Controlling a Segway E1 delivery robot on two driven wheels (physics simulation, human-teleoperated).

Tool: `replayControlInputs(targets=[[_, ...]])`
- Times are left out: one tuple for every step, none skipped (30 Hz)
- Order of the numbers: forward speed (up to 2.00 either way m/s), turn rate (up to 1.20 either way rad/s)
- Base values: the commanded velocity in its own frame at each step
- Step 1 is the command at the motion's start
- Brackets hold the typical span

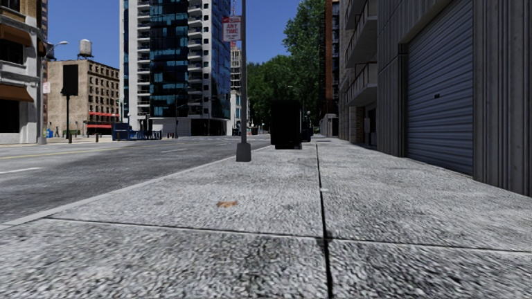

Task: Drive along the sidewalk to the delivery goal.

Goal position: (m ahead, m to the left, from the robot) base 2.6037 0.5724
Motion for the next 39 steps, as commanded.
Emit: replayControlInputs(targets=[[2.00, 0.00], [2.00, 0.00], [2.00, 0.00], [2.00, 0.00], [2.00, 0.00], [2.00, 0.00], [2.00, 0.00], [2.00, 0.00], [2.00, 0.00], [2.00, 0.00], [2.00, 0.00], [2.00, 0.00], [2.00, 0.00], [2.00, 0.00], [2.00, 0.00], [2.00, 0.00], [2.00, 0.00], [2.00, 0.00], [2.00, 0.00], [2.00, 0.00], [2.00, 0.00], [2.00, 0.00], [2.00, 0.00], [2.00, 0.00], [2.00, 0.00], [2.00, 0.00], [2.00, 0.00], [2.00, 0.00], [2.00, 0.00], [2.00, 0.00], [2.00, 0.00], [2.00, 0.00], [2.00, 0.00], [2.00, 0.00], [1.98, 0.00], [1.98, 0.00], [1.14, 0.00], [0.00, 0.03], [0.00, 0.04]])
